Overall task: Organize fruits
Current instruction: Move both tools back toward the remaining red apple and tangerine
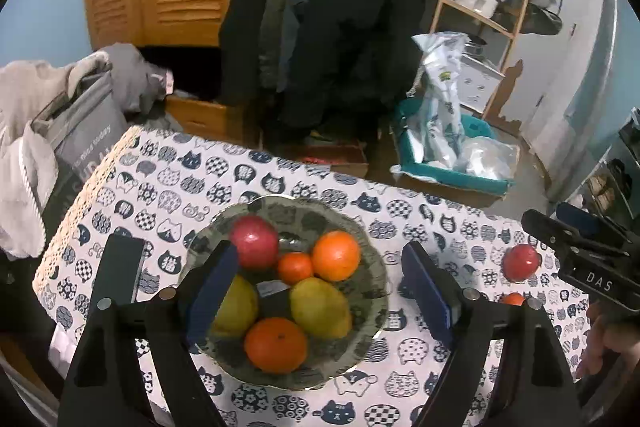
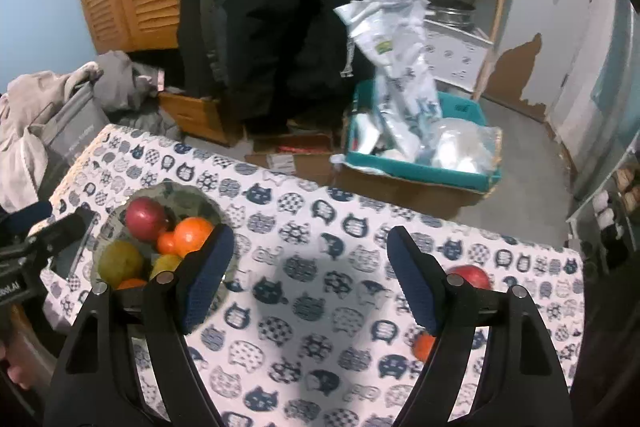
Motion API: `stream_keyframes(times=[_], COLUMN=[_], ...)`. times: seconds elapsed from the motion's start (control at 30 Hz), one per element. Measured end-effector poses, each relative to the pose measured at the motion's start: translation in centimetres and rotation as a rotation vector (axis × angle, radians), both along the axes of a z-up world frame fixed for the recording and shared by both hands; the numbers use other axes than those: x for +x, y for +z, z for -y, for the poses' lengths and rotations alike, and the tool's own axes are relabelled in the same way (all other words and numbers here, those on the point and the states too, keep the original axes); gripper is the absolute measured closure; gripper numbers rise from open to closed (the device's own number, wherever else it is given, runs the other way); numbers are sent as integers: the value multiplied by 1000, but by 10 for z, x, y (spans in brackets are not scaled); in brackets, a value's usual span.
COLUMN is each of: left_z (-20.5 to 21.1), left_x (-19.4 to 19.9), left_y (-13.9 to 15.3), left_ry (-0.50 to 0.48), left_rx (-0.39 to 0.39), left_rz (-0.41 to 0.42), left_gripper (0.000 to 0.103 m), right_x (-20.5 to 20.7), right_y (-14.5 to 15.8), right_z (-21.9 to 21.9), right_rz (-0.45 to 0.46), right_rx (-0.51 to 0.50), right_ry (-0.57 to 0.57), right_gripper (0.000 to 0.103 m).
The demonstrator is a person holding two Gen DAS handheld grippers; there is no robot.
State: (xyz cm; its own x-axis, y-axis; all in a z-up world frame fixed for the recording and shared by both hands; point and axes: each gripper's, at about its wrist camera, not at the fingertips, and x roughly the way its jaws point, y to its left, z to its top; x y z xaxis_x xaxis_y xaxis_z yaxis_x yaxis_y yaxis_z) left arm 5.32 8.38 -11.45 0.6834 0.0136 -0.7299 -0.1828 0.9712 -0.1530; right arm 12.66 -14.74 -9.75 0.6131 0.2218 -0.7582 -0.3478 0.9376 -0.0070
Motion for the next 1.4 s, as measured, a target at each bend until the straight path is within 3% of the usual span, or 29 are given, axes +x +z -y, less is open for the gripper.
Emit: stream_keyframes(times=[0.37, 0.6, 1.4], left_z=[49, 73, 159], left_x=[-7, -8, 11], left_y=[28, 37, 41], left_ry=[-85, -122, -256], left_rx=[75, 83, 130], left_rz=[53, 67, 63], left_gripper=[15, 15, 6], right_x=[-19, -27, -46], right_y=[22, 30, 8], right_z=[52, 83, 179], right_rz=[47, 64, 26], right_rx=[24, 39, 24], right_ry=[-66, -112, -258], right_gripper=[24, 23, 22])
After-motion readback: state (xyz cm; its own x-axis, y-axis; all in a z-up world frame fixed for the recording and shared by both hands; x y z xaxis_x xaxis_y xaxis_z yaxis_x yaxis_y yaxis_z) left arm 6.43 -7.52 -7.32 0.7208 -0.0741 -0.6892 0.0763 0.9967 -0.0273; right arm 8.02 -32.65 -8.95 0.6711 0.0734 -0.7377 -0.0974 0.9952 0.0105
